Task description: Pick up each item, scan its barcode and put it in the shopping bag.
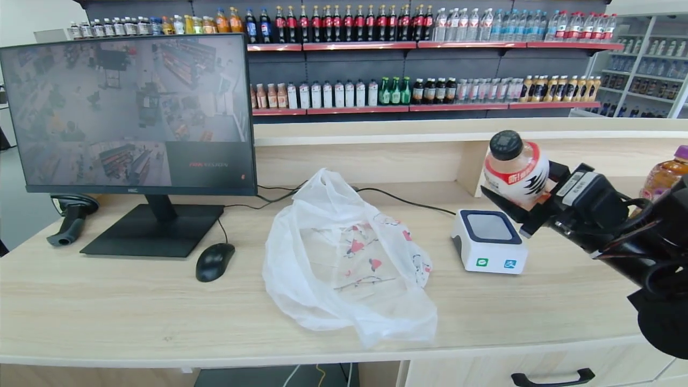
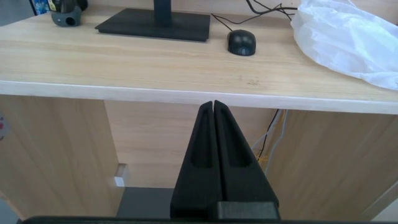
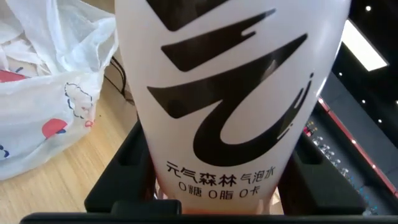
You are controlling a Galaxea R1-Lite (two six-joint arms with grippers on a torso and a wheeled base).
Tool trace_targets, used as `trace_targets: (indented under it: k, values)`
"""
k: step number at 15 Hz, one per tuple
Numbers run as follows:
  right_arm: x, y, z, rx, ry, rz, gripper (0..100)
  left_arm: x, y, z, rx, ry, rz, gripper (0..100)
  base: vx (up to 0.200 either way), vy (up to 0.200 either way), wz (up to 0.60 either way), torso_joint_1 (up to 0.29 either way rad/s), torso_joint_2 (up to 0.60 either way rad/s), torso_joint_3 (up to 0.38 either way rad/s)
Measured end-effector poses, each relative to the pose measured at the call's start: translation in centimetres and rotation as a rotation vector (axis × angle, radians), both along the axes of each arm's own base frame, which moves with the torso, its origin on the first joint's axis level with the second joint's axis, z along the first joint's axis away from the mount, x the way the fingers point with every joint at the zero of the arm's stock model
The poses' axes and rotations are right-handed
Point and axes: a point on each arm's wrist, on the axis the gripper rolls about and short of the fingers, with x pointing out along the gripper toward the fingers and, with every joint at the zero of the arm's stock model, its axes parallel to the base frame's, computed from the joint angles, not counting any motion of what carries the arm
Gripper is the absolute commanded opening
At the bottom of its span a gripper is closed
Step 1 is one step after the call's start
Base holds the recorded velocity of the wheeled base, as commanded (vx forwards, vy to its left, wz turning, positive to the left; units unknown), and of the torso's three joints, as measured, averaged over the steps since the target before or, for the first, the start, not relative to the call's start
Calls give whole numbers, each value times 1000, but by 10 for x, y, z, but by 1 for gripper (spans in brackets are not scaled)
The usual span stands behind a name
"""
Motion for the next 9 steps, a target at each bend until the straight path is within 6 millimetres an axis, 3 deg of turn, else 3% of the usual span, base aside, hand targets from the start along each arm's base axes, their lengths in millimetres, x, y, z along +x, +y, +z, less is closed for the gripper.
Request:
trace_targets:
  k: [5,9]
  values:
    - [32,0,-16,-75,-15,86,0,0,0,0,0,0,0,0,0,0,0,0,0,0]
    - [37,-8,-23,-106,-11,105,0,0,0,0,0,0,0,0,0,0,0,0,0,0]
